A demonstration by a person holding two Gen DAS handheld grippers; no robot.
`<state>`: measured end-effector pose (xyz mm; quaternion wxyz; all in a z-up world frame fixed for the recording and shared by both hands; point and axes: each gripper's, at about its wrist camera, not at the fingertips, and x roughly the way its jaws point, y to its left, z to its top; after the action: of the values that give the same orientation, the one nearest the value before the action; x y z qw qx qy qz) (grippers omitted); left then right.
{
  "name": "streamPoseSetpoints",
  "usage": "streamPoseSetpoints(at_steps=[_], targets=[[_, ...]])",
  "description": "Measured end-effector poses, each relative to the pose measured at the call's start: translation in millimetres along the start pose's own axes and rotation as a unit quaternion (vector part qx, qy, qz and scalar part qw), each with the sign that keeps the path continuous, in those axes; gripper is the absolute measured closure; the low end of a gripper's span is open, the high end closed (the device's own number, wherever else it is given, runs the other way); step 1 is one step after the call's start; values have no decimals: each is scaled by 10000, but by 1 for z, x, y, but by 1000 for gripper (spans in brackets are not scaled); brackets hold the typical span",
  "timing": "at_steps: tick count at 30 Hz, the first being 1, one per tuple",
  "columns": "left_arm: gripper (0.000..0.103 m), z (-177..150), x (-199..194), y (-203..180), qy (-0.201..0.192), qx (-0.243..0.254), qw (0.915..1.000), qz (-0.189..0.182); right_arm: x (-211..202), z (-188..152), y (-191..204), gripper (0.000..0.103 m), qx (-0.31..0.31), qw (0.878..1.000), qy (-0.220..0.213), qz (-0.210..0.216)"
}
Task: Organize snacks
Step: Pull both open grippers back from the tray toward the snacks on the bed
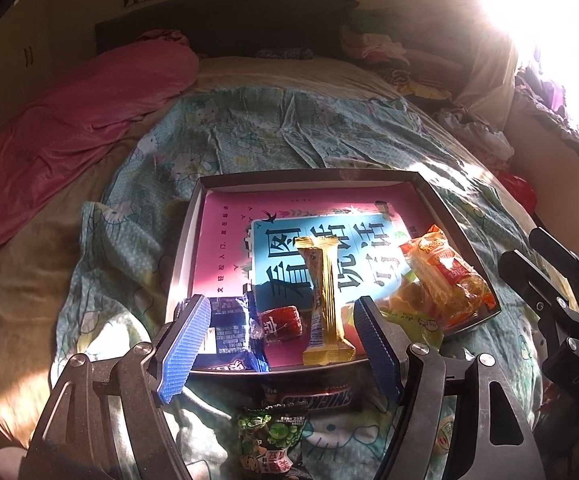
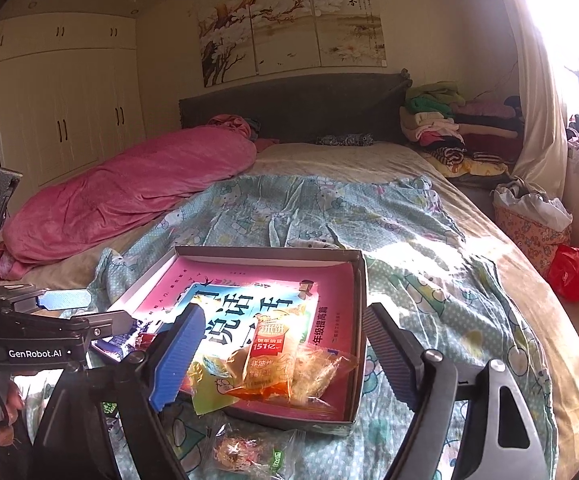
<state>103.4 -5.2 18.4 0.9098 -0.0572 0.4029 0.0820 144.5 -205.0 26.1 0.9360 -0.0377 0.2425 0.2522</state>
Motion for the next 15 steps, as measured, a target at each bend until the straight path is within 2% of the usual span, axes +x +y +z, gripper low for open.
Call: streamPoseSetpoints(at_steps=[15], targets=[[27,-12,-13,11,88,-7,9999,71,-21,-3,14,15,-175,9998,-123,10]])
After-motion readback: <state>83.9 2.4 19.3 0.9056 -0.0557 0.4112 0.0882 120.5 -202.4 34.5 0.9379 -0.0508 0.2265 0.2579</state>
